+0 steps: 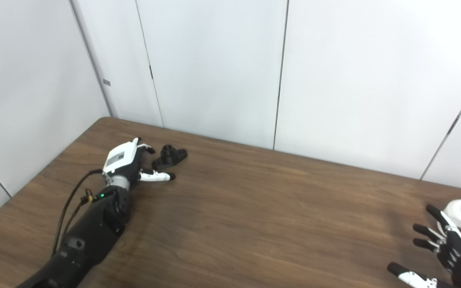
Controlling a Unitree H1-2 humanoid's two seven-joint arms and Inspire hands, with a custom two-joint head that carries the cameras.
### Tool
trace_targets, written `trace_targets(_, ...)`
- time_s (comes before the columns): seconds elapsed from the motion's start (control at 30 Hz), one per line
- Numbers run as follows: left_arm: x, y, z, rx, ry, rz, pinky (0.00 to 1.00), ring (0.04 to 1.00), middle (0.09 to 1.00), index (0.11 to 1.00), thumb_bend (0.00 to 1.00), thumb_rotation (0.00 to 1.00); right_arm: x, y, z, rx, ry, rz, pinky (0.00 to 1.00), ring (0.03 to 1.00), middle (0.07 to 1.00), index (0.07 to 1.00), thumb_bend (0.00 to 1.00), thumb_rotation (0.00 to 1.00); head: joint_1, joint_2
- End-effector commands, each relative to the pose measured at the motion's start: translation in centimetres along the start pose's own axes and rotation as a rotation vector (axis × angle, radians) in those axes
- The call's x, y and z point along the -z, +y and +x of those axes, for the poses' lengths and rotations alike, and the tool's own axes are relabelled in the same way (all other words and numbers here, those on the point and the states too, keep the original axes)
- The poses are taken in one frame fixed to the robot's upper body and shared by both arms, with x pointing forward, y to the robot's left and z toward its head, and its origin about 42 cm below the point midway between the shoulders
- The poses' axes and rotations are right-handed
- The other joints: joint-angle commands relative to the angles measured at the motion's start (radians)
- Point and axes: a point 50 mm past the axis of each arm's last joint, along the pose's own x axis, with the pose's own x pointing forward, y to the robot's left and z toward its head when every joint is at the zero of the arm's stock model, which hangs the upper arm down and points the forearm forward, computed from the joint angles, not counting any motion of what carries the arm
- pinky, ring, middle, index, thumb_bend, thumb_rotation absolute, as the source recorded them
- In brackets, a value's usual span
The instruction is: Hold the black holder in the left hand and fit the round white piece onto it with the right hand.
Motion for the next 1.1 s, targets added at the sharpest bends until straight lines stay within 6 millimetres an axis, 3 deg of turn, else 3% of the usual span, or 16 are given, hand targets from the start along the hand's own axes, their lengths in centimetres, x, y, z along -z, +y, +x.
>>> trace_targets(0.0, -1.1, 1.1, 1.0, -0.041, -0.036, 0.0, 1.0, 1.0, 1.0, 0.766, 1.0, 0.34, -1.7, -0.6, 0.5, 0.018, -0.072, -0.021, 0.71, 0.808, 0.946, 0.891, 0.66, 0.17, -0.003, 0.002)
trace_targets(0.47, -1.3, -0.8, 1.2, -0.011, -0.016, -0.108, 1.0, 1.0, 1.0, 0.751, 0.99, 0.31, -2.1, -0.5, 0.1, 0.021, -0.071, -0.026, 0.7, 0.803, 0.943, 0.885, 0.63, 0.15, -0.019, 0.013)
trace_targets(0.73, -1.7, -1.7, 1.3, 0.007, -0.029, -0.114, 1.0, 1.0, 1.0, 0.757, 0.99, 0.32, -2.3, -0.5, -0.2, 0.025, -0.062, -0.025, 0.7, 0.796, 0.937, 0.883, 0.64, 0.17, -0.025, 0.021)
trace_targets(1.07, -1.3, -2.3, 1.5, 0.016, -0.03, -0.119, 1.0, 1.0, 1.0, 0.742, 0.98, 0.27, -2.6, -0.5, -0.5, 0.022, -0.056, -0.018, 0.7, 0.796, 0.936, 0.884, 0.62, 0.13, -0.032, 0.031)
